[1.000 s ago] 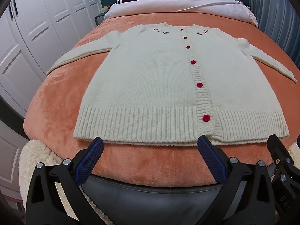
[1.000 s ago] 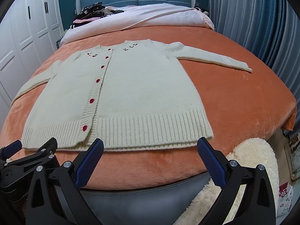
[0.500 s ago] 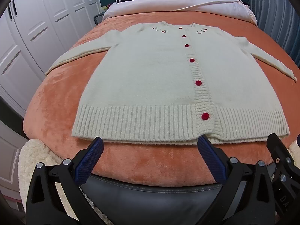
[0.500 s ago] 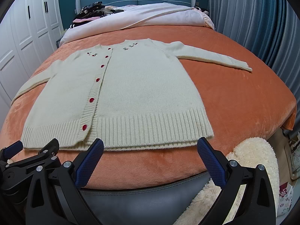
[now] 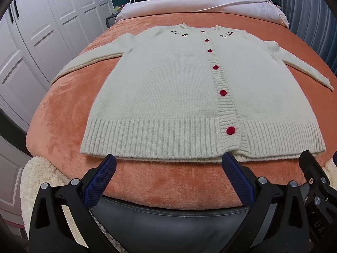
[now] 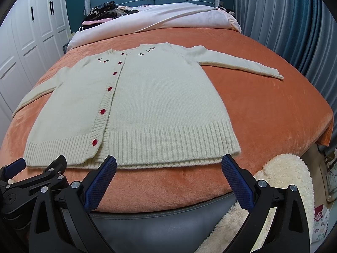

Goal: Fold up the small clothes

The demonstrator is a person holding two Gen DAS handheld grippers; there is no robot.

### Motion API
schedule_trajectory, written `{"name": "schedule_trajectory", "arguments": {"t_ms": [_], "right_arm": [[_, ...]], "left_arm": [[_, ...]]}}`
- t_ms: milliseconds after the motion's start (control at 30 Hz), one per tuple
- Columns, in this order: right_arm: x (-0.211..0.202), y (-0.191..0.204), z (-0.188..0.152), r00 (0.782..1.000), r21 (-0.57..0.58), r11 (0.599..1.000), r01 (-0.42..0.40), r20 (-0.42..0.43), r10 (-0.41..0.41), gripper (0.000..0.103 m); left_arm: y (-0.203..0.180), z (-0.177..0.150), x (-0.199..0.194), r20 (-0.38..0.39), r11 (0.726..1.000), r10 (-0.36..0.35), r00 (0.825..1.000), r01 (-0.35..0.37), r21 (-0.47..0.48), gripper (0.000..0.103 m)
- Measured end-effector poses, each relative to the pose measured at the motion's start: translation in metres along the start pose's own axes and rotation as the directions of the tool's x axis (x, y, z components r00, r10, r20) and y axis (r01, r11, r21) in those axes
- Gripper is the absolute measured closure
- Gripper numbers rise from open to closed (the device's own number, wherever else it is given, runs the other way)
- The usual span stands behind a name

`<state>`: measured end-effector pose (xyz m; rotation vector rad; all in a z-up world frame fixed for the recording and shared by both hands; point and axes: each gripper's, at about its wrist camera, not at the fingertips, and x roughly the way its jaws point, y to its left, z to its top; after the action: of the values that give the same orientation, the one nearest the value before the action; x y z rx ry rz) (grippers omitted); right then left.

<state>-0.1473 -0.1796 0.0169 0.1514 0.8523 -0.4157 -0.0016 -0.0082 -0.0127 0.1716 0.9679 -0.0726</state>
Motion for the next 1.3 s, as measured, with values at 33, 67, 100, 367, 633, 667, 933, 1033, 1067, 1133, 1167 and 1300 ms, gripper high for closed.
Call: {"name": "schedule_trajectory", "arguments": {"t_ms": [33,67,100,367,633,667,933,1033,1067,1133,1167,1300], "right_arm": [[0.0,0.0,0.0,1.0,0.001,1.0,-0.001,-0.001,0.001,0.005],[0.0,0.0,-0.001,1.0,0.001,1.0,-0.001,-0.003,0.001,0.005],[0.001,0.0,0.0,1.0,0.001,1.0,-0.001,-0.004,0.001,0.005],[0.002,0.0,0.0,1.0,-0.001,1.0,-0.002,-0.007,0.002,0.005],[0.003,0.001,0.0,1.0,-0.001,1.0,-0.002,-0.009,0.002,0.005],[0.004,0.001,0.0,1.0,0.0,1.0,-0.002,-0.01,0.002,0.005],[0.005,0.001,0.0,1.0,0.0,1.0,-0.001,-0.012,0.001,0.005],[0.007,-0.001,-0.001,1.0,0.01,1.0,0.0,-0.019,0.0,0.005],[0.009,-0.002,0.0,1.0,0.012,1.0,0.004,-0.021,-0.003,0.005],[0.013,-0.004,0.003,1.0,0.017,1.0,0.007,-0.027,-0.007,0.005],[0.016,-0.005,0.004,0.999,0.021,1.0,0.008,-0.032,-0.008,0.005],[0.03,-0.018,0.015,0.998,0.04,0.999,0.009,-0.058,-0.007,0.005]], "left_arm": [[0.0,0.0,0.0,0.0,1.0,0.001,1.0,-0.001,0.001,0.005],[0.0,0.0,0.0,0.0,1.0,0.001,1.0,-0.001,0.002,0.005],[0.0,0.0,0.0,-0.001,1.0,0.0,1.0,0.0,0.001,0.005],[-0.001,0.0,0.001,-0.004,1.0,-0.001,1.0,0.001,0.004,0.005],[-0.001,0.0,0.003,-0.005,1.0,-0.003,1.0,0.003,0.009,0.005],[-0.001,0.0,0.003,-0.005,1.0,-0.003,1.0,0.003,0.009,0.005],[-0.002,-0.001,0.003,-0.006,1.0,-0.005,1.0,0.005,0.008,0.005],[-0.003,0.001,0.005,-0.007,1.0,-0.005,1.0,0.005,0.01,0.005],[-0.004,0.002,0.006,-0.005,1.0,-0.003,1.0,0.003,0.013,0.005],[-0.008,0.007,0.008,-0.001,1.0,0.003,1.0,-0.003,0.019,0.005],[-0.008,0.008,0.009,-0.001,1.0,0.002,1.0,-0.002,0.019,0.005],[-0.01,0.019,0.017,-0.017,1.0,-0.022,1.0,0.022,0.0,0.005]]}}
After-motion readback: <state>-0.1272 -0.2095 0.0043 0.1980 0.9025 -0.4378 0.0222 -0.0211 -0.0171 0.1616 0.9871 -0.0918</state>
